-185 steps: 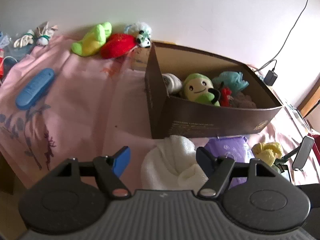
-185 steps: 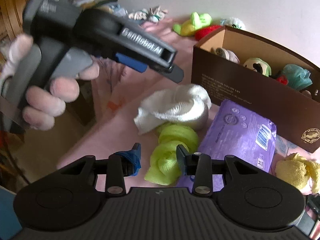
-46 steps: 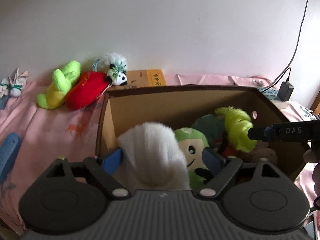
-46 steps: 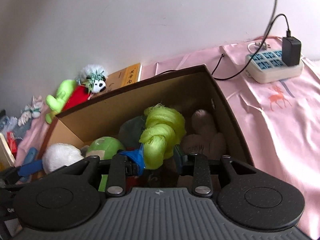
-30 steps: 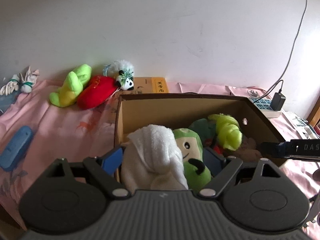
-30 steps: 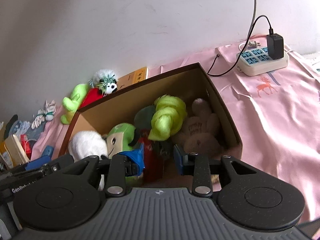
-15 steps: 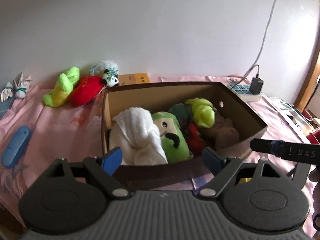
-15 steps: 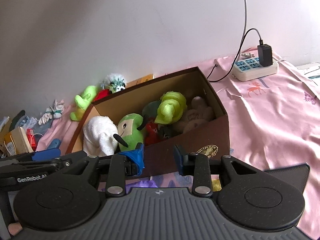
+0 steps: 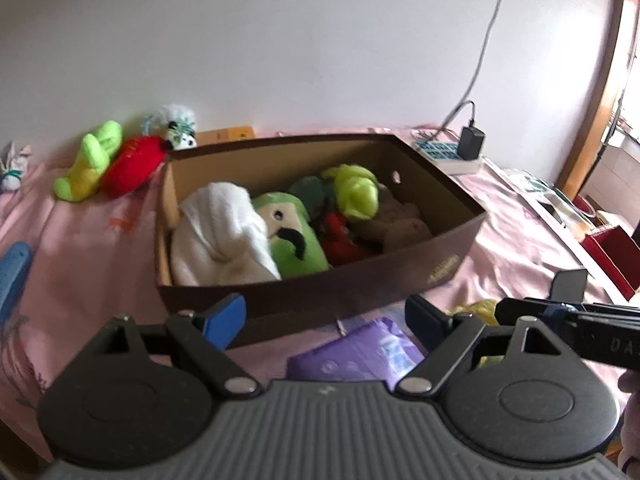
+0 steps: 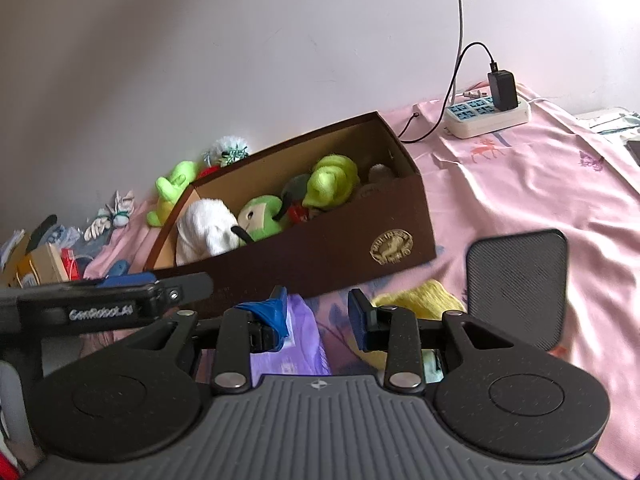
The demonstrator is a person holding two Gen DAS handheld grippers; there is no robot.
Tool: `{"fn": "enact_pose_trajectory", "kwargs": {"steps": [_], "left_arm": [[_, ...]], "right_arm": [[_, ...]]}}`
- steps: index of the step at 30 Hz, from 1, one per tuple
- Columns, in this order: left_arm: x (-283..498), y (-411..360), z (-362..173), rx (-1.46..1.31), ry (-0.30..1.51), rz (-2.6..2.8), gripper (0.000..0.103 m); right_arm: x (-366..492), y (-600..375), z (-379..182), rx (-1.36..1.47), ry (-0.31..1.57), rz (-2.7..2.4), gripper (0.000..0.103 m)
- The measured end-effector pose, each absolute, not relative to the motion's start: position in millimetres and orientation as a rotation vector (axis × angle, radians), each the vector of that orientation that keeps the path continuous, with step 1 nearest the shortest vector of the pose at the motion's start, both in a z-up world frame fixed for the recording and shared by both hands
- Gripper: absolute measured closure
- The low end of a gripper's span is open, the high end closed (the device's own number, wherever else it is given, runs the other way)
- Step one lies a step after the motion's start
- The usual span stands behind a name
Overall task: Organize soft objects
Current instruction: 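Move both open tools toward the yellow cloth and pale blue sock, then grasp the pale blue sock with the left tool while the right tool grasps the yellow cloth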
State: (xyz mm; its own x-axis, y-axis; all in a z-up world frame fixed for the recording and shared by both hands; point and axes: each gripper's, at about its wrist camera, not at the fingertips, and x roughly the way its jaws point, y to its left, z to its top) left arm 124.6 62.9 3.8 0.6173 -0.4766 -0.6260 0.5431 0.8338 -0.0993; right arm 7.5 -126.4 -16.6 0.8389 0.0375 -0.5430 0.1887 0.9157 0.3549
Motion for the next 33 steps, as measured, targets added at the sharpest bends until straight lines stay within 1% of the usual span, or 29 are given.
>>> {"fn": "enact_pose_trajectory", "kwargs": {"steps": [8, 15, 23, 27, 33], "left_arm": [[104.3, 49.5, -4.9, 0.132, 0.708, -0.614, 0.016], [92.7, 40.2, -9.9, 0.096, 0.734, -0.593, 0.016], [69.7, 19.3, -15.6, 0.069, 0.759, -0.607, 0.015], [61.3, 8.3, -23.7, 0.043, 0.804, -0.615, 0.014], [45.3, -16.6, -38.9, 0.07, 0.862, -0.617, 0.012]], "right_arm": [[-5.5, -134.9, -29.9, 0.412, 0.61, -0.02, 0.087], [-21.9, -160.1, -33.4, 0.391, 0.625, 0.067, 0.086], [-36.7, -184.3, -44.6, 0.328, 0.732, 0.215, 0.086], [-38.5, -197.3, -49.7, 0.296, 0.767, 0.251, 0.086], [-34.8, -223.5, -58.2, 0.33, 0.799, 0.281, 0.086]]}}
